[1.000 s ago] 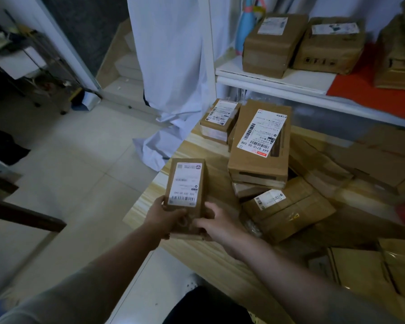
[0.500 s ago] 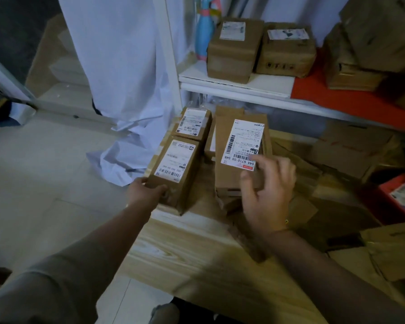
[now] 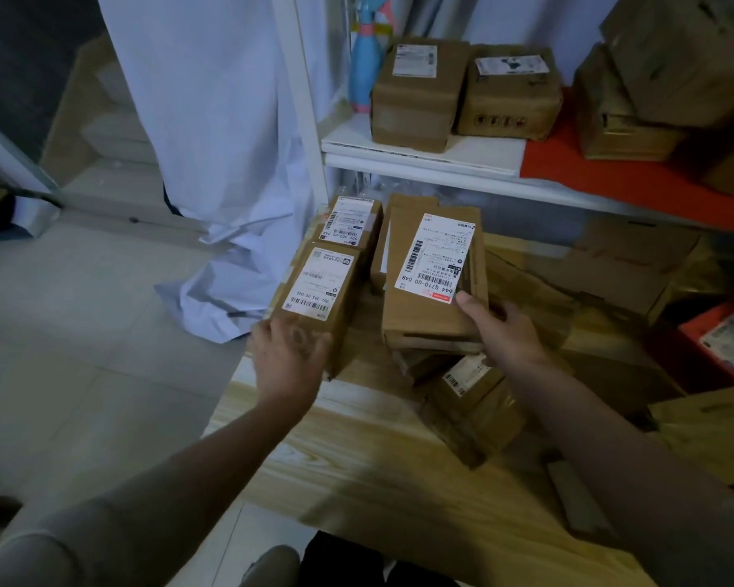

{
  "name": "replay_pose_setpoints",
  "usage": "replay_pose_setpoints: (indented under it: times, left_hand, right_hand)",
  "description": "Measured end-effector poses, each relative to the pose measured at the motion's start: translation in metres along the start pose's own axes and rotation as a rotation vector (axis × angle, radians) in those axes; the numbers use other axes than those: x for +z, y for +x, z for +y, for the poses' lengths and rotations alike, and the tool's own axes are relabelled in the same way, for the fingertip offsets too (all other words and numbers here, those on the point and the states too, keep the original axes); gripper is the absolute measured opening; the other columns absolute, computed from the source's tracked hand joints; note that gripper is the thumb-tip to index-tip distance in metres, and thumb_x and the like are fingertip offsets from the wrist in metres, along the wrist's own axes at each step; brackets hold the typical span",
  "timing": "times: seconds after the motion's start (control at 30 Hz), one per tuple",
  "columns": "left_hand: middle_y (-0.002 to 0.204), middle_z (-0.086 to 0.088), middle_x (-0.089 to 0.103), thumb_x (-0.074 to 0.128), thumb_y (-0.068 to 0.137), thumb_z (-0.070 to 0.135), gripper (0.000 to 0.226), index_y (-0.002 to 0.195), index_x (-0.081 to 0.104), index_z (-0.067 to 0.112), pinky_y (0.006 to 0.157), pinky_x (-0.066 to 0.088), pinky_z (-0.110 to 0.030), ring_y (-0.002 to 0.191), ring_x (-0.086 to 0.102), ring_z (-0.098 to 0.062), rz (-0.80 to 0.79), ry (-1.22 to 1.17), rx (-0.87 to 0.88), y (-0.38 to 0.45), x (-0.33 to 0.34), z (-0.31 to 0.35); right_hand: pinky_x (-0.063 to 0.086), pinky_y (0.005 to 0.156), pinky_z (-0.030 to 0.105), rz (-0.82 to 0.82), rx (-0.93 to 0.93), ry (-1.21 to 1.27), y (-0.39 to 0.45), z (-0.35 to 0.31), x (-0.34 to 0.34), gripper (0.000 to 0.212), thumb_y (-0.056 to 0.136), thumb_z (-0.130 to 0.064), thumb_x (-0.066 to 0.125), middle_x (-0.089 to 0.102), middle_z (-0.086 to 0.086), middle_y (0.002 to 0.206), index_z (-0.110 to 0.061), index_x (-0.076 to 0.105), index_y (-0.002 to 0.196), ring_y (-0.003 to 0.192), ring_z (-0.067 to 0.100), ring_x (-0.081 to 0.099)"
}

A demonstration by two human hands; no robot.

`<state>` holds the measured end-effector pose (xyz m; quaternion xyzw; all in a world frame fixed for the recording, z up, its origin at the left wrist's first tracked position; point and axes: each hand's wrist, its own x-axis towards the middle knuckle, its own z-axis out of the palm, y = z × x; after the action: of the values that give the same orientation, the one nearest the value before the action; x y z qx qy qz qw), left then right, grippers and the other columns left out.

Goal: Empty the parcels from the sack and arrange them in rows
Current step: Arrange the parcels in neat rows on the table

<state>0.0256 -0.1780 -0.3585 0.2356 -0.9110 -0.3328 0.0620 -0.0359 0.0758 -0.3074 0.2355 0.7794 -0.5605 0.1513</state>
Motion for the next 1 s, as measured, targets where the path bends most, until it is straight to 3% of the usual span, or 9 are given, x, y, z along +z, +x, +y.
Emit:
replay_pose_setpoints:
  times: [0.1, 0.23, 0.33, 0.5, 0.63, 0.7, 0.77, 0.87, 1.0]
  left_hand:
    - [0.138, 0.000, 0.047, 0.066, 0.086, 0.054, 0.071, 0.144, 0.045, 0.018, 0.100, 0.050, -0.043, 0.114, 0.055, -0.017, -0.281, -0.340, -0.014, -0.022, -0.001, 0.044]
    - [0.140, 0.006, 0.049, 0.060, 0.092, 0.051, 0.067, 0.150, 0.035, 0.028, 0.108, 0.040, -0.041, 0.119, 0.047, -0.015, -0.571, -0.601, -0.224, -0.028, 0.007, 0.111]
    - [0.139, 0.001, 0.049, 0.064, 0.089, 0.052, 0.073, 0.150, 0.034, 0.026, 0.109, 0.041, -0.049, 0.124, 0.048, -0.021, -0.514, -0.617, -0.289, -0.033, 0.017, 0.126]
    - [0.120, -0.002, 0.059, 0.068, 0.082, 0.059, 0.066, 0.127, 0.044, 0.017, 0.091, 0.056, -0.044, 0.107, 0.061, -0.018, -0.262, -0.640, -0.277, -0.066, 0.007, 0.103]
    - [0.108, 0.001, 0.072, 0.069, 0.073, 0.072, 0.066, 0.116, 0.058, 0.023, 0.077, 0.062, -0.042, 0.094, 0.072, -0.013, -0.177, -0.596, -0.270, -0.113, -0.007, 0.056]
    - [0.107, -0.001, 0.074, 0.068, 0.068, 0.079, 0.077, 0.119, 0.058, 0.021, 0.068, 0.063, -0.043, 0.087, 0.074, -0.017, -0.189, -0.555, -0.313, -0.136, -0.013, 0.038]
    - [0.101, -0.002, 0.075, 0.063, 0.073, 0.077, 0.073, 0.119, 0.059, 0.020, 0.063, 0.062, -0.042, 0.076, 0.075, -0.020, -0.230, -0.538, -0.366, -0.158, -0.019, 0.027]
    - [0.091, -0.010, 0.076, 0.057, 0.084, 0.065, 0.060, 0.111, 0.066, 0.013, 0.070, 0.062, -0.049, 0.072, 0.075, -0.027, -0.323, -0.569, -0.490, -0.181, -0.026, 0.007]
    - [0.101, -0.020, 0.073, 0.061, 0.088, 0.058, 0.060, 0.119, 0.061, 0.006, 0.073, 0.062, -0.048, 0.080, 0.075, -0.035, -0.377, -0.704, -0.737, -0.186, -0.027, -0.024]
  right_hand:
    - [0.048, 0.103, 0.053, -0.041, 0.004, -0.004, -0.002, 0.002, -0.004, 0.076, 0.081, -0.062, 0.068, 0.054, 0.004, 0.137, -0.022, 0.046, 0.142, 0.124, 0.031, 0.053]
    - [0.053, 0.098, 0.050, -0.129, 0.003, 0.006, -0.005, 0.001, -0.010, 0.064, 0.090, -0.055, 0.062, 0.051, 0.004, 0.142, -0.032, 0.042, 0.147, 0.124, 0.031, 0.053]
    - [0.051, 0.100, 0.051, -0.162, -0.011, 0.059, -0.010, 0.002, -0.018, 0.061, 0.093, -0.052, 0.059, 0.049, 0.003, 0.143, -0.037, 0.038, 0.149, 0.125, 0.031, 0.052]
    - [0.050, 0.101, 0.049, -0.254, -0.165, 0.095, -0.034, 0.026, -0.029, 0.059, 0.082, -0.051, 0.070, 0.057, -0.005, 0.134, -0.045, 0.048, 0.137, 0.118, 0.022, 0.058]
    - [0.052, 0.091, 0.031, -0.452, -0.318, 0.044, -0.063, 0.053, -0.024, 0.043, 0.090, -0.027, 0.067, 0.056, -0.014, 0.125, -0.052, 0.050, 0.121, 0.112, 0.008, 0.057]
    - [0.053, 0.090, 0.031, -0.504, -0.376, -0.008, -0.071, 0.061, -0.017, 0.041, 0.089, -0.026, 0.065, 0.059, -0.015, 0.121, -0.050, 0.056, 0.121, 0.113, 0.007, 0.058]
    - [0.053, 0.095, 0.035, -0.550, -0.404, -0.085, -0.076, 0.066, -0.008, 0.041, 0.087, -0.027, 0.064, 0.060, -0.013, 0.123, -0.046, 0.059, 0.123, 0.116, 0.009, 0.057]
    - [0.055, 0.093, 0.038, -0.628, -0.402, -0.211, -0.081, 0.071, 0.010, 0.043, 0.085, -0.028, 0.062, 0.063, -0.011, 0.119, -0.042, 0.061, 0.125, 0.113, 0.008, 0.059]
    - [0.056, 0.091, 0.030, -0.631, -0.362, -0.256, -0.089, 0.076, 0.044, 0.046, 0.085, -0.022, 0.061, 0.067, -0.011, 0.116, -0.036, 0.062, 0.129, 0.110, 0.007, 0.062]
